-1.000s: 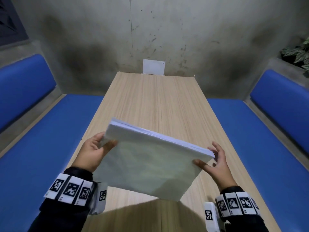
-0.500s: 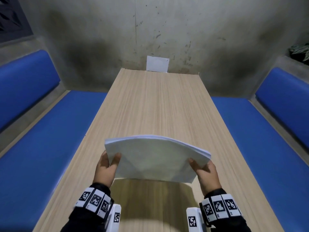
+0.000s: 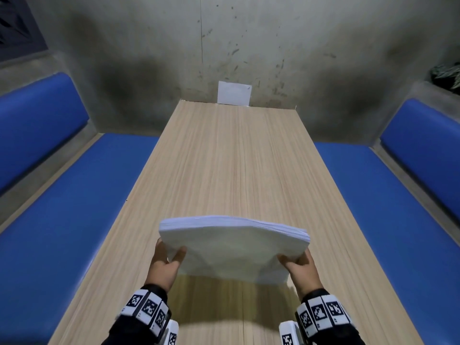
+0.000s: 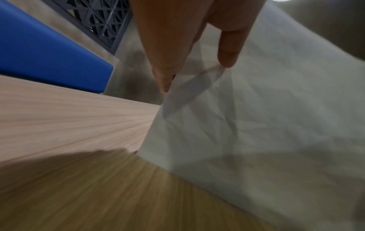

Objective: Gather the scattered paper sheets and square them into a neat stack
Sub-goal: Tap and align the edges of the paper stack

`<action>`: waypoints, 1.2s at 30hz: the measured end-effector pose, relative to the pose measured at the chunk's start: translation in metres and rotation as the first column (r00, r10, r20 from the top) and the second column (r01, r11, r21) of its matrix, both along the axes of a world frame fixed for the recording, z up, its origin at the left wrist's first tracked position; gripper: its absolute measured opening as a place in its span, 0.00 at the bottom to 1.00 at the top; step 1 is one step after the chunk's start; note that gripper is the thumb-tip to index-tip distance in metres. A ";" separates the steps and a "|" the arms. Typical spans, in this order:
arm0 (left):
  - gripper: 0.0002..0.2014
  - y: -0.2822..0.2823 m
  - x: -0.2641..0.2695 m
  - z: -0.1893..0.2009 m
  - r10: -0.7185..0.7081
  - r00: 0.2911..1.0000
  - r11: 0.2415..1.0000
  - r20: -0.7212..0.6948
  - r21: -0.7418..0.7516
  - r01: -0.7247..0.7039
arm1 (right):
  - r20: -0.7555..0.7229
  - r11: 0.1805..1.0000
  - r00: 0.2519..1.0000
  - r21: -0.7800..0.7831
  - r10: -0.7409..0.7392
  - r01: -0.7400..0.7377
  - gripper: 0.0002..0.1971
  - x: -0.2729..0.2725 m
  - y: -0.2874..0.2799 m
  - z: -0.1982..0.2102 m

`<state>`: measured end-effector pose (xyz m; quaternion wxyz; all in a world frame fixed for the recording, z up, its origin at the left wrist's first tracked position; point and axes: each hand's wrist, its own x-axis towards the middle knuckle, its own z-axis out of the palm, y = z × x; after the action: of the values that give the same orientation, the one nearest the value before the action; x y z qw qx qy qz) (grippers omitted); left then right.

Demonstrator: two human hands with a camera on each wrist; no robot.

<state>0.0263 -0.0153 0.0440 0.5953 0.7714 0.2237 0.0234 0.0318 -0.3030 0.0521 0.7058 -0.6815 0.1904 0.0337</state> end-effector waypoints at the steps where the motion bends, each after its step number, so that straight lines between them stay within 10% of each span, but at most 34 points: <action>1: 0.24 -0.001 0.000 -0.001 -0.009 1.000 1.000 -0.023 0.009 0.009 | -0.013 1.000 1.000 -0.011 -0.001 0.001 0.27 0.000 0.000 -0.004; 12: 0.17 0.012 0.003 0.032 -0.037 0.997 0.997 0.073 -0.064 0.042 | 0.113 0.980 0.993 -0.199 0.039 -0.016 0.17 0.003 -0.001 0.025; 18: 0.31 0.001 0.006 0.099 -0.164 0.961 0.873 0.223 0.486 0.036 | 0.344 0.847 0.891 -0.527 0.296 -0.077 0.21 0.007 0.000 0.089; 22: 0.29 -0.042 0.001 0.123 -0.517 0.769 0.773 0.376 0.591 0.231 | 0.435 0.674 0.795 -0.737 0.422 0.045 0.16 0.007 0.018 0.112; 26: 0.14 -0.067 0.005 0.123 -0.544 0.707 0.800 0.452 0.534 0.275 | 0.459 0.622 0.753 -0.779 0.472 0.085 0.16 0.004 0.029 0.121; 31: 0.08 -0.054 0.011 0.119 -0.299 0.806 0.954 0.511 0.190 0.233 | 0.462 0.664 0.849 -0.722 0.256 0.193 0.16 0.001 0.013 0.118; 34: 0.05 -0.042 0.007 0.121 -0.168 0.854 0.948 0.492 -0.157 0.277 | 0.296 0.894 0.940 -0.447 0.168 -0.019 0.40 0.001 -0.001 0.114; 36: 0.06 -0.038 0.005 0.122 -0.155 0.856 0.931 0.493 -0.216 0.293 | 0.310 0.983 0.936 -0.116 0.169 -0.139 0.38 0.002 -0.001 0.111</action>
<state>0.0313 -0.0537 0.1658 0.7342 0.6703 -0.0178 0.1060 0.0343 -0.3041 0.1628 0.6902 -0.7227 0.0212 -0.0303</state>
